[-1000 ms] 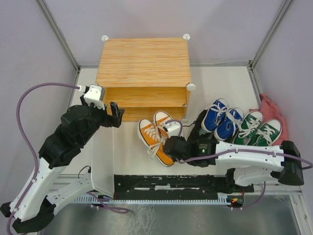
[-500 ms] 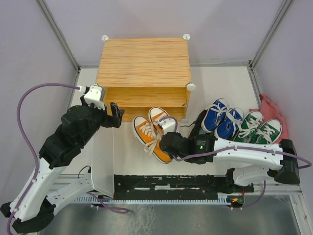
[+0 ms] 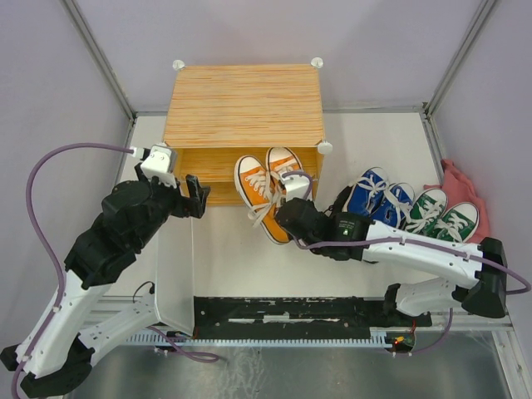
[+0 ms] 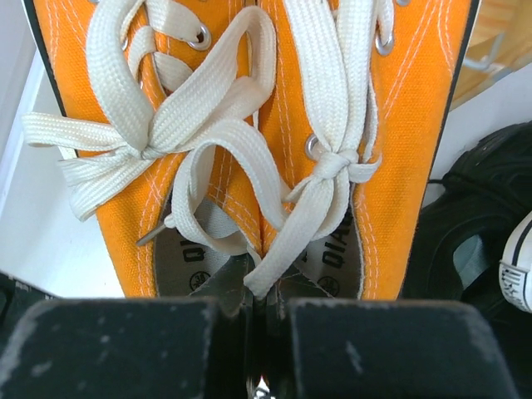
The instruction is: Place and organize the shoes in the shoe cabinet
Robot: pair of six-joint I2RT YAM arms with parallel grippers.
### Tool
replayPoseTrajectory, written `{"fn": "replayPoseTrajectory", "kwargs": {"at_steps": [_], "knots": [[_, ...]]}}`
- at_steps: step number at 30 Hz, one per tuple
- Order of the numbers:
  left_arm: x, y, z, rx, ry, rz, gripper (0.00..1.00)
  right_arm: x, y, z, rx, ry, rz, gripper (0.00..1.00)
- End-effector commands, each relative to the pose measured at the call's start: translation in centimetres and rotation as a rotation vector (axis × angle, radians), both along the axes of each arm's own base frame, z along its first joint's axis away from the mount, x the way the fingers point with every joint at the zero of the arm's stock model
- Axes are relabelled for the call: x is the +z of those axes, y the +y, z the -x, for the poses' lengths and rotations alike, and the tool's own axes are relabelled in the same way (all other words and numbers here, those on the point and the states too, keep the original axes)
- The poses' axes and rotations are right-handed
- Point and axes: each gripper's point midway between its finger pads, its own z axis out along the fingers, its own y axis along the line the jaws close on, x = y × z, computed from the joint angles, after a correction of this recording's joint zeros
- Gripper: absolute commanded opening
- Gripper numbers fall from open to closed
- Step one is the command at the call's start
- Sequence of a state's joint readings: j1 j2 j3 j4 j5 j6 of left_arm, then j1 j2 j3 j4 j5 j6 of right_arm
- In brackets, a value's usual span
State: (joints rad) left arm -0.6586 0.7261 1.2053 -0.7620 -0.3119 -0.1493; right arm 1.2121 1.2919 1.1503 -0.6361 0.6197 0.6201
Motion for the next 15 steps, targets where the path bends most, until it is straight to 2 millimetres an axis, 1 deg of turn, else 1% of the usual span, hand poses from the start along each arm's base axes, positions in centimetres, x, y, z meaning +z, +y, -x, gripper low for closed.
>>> {"fn": "replayPoseTrajectory", "kwargs": {"at_steps": [1, 8, 13, 15], "knots": [[0.9, 0.0, -0.1, -0.009, -0.038, 0.002, 0.90, 9.3, 2.1, -4.7, -0.145, -0.212, -0.296, 0.02], [0.7, 0.0, 0.0, -0.012, -0.034, -0.001, 0.90, 10.6, 2.9, -7.9, -0.209, -0.250, -0.334, 0.02], [0.6, -0.1, 0.1, -0.020, -0.029, -0.007, 0.90, 11.2, 2.7, -10.1, -0.254, -0.279, -0.357, 0.02], [0.5, -0.1, 0.1, -0.021, -0.026, -0.012, 0.90, 11.2, 2.6, -10.8, -0.268, -0.281, -0.352, 0.02]]}}
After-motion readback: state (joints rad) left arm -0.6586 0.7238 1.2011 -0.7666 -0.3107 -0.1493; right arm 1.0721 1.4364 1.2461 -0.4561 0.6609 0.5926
